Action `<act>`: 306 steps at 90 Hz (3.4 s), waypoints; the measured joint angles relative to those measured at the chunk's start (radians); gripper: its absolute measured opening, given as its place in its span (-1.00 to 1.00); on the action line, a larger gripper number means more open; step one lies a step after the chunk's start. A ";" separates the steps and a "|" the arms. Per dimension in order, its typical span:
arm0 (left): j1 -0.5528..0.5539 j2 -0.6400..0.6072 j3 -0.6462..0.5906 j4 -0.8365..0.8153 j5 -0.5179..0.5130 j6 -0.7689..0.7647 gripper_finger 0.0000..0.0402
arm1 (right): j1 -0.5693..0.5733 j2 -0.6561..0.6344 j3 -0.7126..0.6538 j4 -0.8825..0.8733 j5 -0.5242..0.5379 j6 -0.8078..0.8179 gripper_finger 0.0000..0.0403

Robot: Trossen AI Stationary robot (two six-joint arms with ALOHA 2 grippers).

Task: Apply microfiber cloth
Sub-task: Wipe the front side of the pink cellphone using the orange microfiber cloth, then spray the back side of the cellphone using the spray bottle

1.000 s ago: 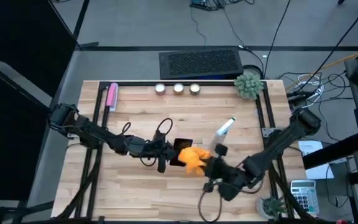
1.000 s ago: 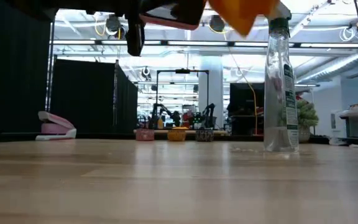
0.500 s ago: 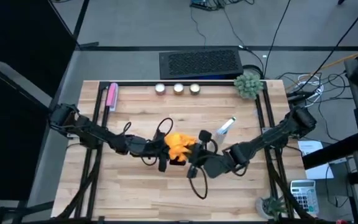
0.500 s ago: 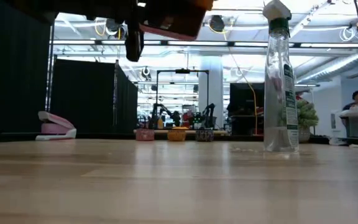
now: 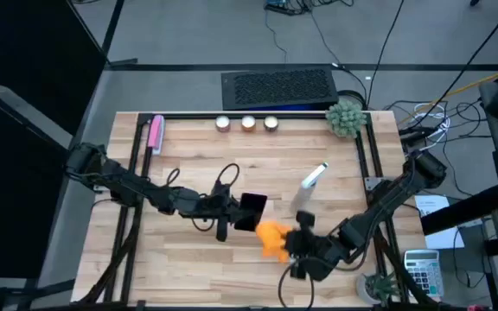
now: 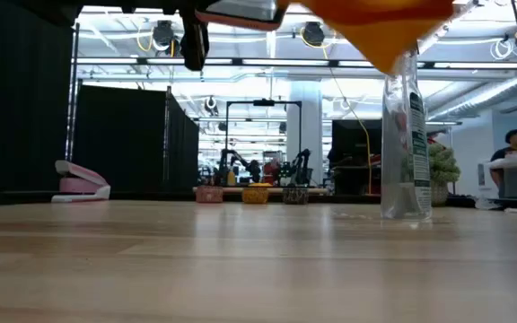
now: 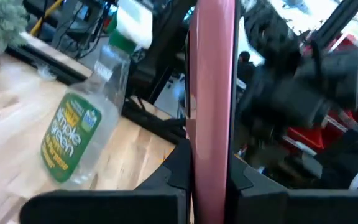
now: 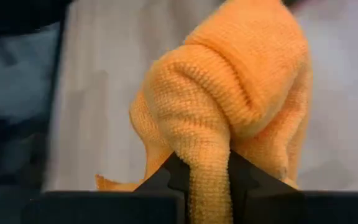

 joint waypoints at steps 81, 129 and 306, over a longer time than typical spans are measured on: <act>-0.009 0.000 0.001 -0.020 0.100 0.471 -0.94 | -0.061 -0.225 0.003 -0.174 0.025 0.240 0.19; -0.117 0.001 0.041 -0.007 -0.081 2.268 -0.94 | -0.107 -0.134 0.003 0.332 0.076 0.280 0.19; -0.047 -0.260 0.071 -0.121 0.000 0.432 -0.55 | -0.218 -0.211 0.003 0.360 0.057 -0.319 -0.94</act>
